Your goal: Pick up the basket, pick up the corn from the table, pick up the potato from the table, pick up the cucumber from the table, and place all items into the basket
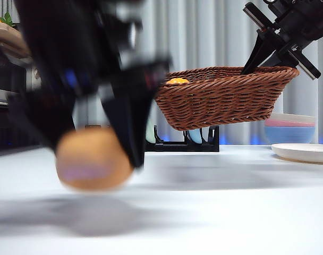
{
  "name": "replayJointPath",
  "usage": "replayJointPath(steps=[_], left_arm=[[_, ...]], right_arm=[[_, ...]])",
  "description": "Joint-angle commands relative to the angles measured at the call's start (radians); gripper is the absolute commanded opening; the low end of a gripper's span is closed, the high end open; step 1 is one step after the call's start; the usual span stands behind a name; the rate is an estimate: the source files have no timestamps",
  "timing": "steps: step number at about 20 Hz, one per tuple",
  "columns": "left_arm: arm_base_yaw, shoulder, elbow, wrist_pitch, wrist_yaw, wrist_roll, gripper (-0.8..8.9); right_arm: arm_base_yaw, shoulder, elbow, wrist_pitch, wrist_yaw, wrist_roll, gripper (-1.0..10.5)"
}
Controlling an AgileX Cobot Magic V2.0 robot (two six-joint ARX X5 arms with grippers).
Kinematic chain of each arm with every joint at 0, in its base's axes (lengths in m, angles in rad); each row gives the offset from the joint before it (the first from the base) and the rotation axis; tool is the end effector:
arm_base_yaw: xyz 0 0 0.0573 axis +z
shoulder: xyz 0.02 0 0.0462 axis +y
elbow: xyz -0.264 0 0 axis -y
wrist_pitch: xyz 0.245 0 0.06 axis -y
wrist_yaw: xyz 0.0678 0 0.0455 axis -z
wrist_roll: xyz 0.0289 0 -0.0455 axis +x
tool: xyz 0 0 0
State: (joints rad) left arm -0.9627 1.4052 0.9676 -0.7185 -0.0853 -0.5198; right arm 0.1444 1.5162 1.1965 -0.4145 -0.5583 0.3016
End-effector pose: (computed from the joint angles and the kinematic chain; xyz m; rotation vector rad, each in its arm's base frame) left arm 0.1521 -0.2142 0.2260 0.1486 1.1755 -0.4762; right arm 0.3200 0.0620 0.2852 0.4301 0.8316 0.5568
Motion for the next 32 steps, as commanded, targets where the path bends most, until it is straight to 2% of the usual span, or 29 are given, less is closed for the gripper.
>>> replayJointPath(steps=[1,3,5,7,8,10,13,16,19,20,22,23,27,30,32], left_arm=[[-0.06,-0.201,0.003,-0.024,0.044,-0.015,-0.08],[-0.092,-0.346,0.032,0.042,0.017,-0.033,-0.08],[-0.086,-0.404,0.094,0.139,-0.077,-0.021,-0.08],[-0.043,-0.379,0.181,0.196,-0.175,0.067,-0.08],[-0.004,-0.348,0.224,0.21,-0.185,0.108,-0.08],[0.089,-0.246,0.299,0.22,-0.161,0.158,-0.08],[0.195,-0.079,0.367,0.236,-0.106,0.181,-0.08],[0.25,0.077,0.412,0.235,-0.081,0.201,-0.08],[0.282,0.145,0.413,0.227,-0.072,0.218,0.13],[0.288,0.157,0.413,0.218,-0.058,0.219,1.12],[0.298,0.16,0.413,0.206,-0.041,0.235,4.98],[0.298,0.16,0.413,0.211,-0.043,0.236,5.72],[0.295,0.155,0.448,0.205,-0.036,0.233,5.71],[0.275,0.149,0.576,0.104,-0.009,0.239,5.7],[0.275,0.149,0.665,0.023,0.027,0.261,5.7]], right_arm=[[0.001,-0.002,0.005,0.018,-0.012,0.003,-0.2],[0.016,-0.002,0.005,0.015,-0.012,0.005,-0.2],[0.044,-0.002,0.005,0.011,-0.012,0.016,-0.2],[0.087,-0.002,0.005,0.009,-0.012,0.019,-0.2],[0.115,-0.002,0.005,0.009,-0.011,0.023,-0.2],[0.167,-0.002,0.005,0.01,-0.011,0.024,-0.2],[0.229,-0.002,0.005,0.01,-0.01,0.042,-0.2],[0.266,-0.002,0.005,0.009,-0.011,0.042,-0.2],[0.272,-0.002,0.005,0.008,-0.011,0.049,-0.2],[0.272,-0.002,0.005,0.007,-0.011,0.049,-0.2],[0.272,-0.002,0.005,0.002,-0.011,0.048,-0.2],[0.272,-0.002,0.005,0.001,-0.01,0.048,-0.2],[0.272,-0.002,0.005,0.002,0.008,0.049,-0.2],[0.269,-0.002,0.005,0.002,0.099,0.06,-0.2],[0.267,-0.002,0.005,0.007,0.126,0.076,-0.2]])
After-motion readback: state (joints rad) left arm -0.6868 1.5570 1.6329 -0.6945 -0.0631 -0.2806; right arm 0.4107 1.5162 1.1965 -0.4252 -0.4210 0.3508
